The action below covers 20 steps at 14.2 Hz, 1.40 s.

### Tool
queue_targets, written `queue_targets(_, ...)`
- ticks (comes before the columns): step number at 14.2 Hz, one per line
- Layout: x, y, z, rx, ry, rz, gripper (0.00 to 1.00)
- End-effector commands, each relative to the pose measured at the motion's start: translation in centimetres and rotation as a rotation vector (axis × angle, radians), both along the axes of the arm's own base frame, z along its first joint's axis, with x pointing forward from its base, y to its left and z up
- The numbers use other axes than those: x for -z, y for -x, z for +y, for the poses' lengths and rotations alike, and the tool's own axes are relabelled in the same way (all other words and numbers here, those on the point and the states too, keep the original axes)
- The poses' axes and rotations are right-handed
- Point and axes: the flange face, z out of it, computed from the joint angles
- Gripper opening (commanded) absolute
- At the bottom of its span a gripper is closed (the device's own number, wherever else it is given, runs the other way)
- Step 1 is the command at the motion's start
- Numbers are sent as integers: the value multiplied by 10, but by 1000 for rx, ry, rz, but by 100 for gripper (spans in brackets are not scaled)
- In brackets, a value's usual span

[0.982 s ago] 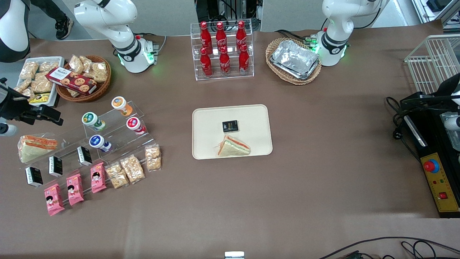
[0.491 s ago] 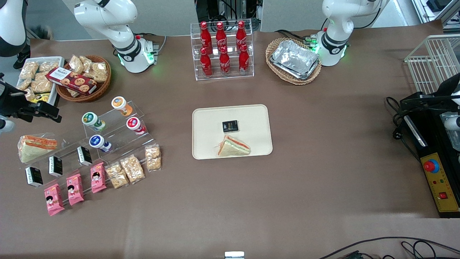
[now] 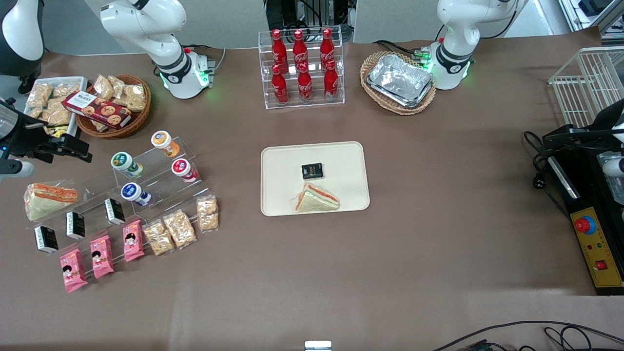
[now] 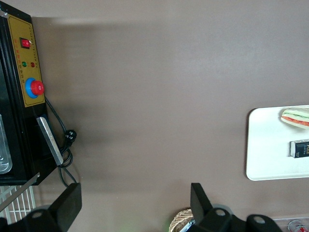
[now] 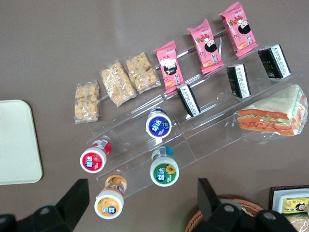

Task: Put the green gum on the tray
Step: 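Move the right gripper over the acrylic rack toward the gum bottles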

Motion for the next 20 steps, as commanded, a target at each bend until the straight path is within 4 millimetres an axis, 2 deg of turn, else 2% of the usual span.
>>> queue_targets(1, -7, 13, -11, -29, -15, 24, 100)
queue_targets(3, -7, 32, -14, -90, -29, 42, 100)
queue_targets(6, 2, 83, -23, -84, -44, 13, 100)
queue_targets(8, 5, 98, -24, -91, -29, -1, 100)
queue_targets(14, 7, 97, -26, -93, -20, -3, 100)
queue_targets(20, 37, 89, -27, -95, -18, 8, 100)
